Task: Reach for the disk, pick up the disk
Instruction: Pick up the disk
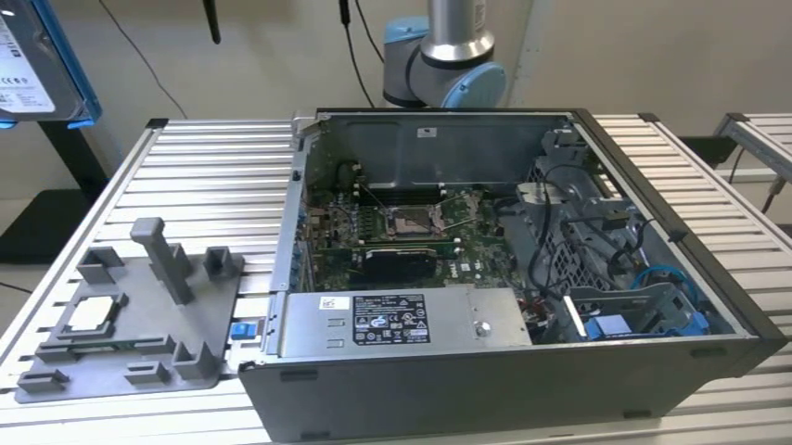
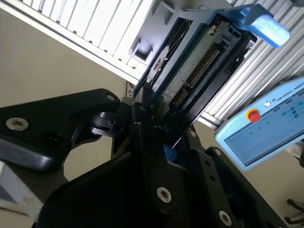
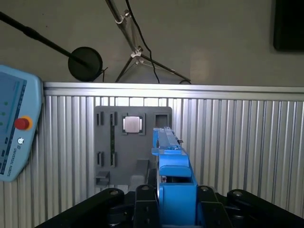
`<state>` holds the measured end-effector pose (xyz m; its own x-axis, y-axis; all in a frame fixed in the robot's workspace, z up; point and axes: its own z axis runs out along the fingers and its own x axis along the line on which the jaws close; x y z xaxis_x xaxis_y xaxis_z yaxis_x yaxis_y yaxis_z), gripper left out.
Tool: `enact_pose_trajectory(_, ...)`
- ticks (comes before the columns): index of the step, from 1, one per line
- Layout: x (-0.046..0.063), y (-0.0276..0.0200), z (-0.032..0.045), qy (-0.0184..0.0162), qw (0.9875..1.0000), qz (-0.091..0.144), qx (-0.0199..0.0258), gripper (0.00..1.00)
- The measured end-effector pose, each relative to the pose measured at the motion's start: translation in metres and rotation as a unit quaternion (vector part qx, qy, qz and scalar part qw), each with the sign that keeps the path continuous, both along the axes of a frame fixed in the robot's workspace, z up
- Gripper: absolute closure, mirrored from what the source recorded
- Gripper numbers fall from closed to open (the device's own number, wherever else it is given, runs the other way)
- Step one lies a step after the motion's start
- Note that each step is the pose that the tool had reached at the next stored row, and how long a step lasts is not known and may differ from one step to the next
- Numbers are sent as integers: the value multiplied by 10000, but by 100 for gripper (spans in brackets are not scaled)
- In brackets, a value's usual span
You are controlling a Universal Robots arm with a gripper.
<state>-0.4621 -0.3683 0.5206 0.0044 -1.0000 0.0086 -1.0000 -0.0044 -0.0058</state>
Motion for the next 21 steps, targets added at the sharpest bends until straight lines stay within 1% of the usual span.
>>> enact_pose_trajectory(3,5,0,-1,-1,10000,1,0,100)
enact_pose_trajectory(7,51,0,0,0,10000,0,0,100)
enact_pose_trajectory(13,160,0,0,0,10000,0,0,100)
enact_pose_trajectory(21,337,0,0,0,10000,0,0,100)
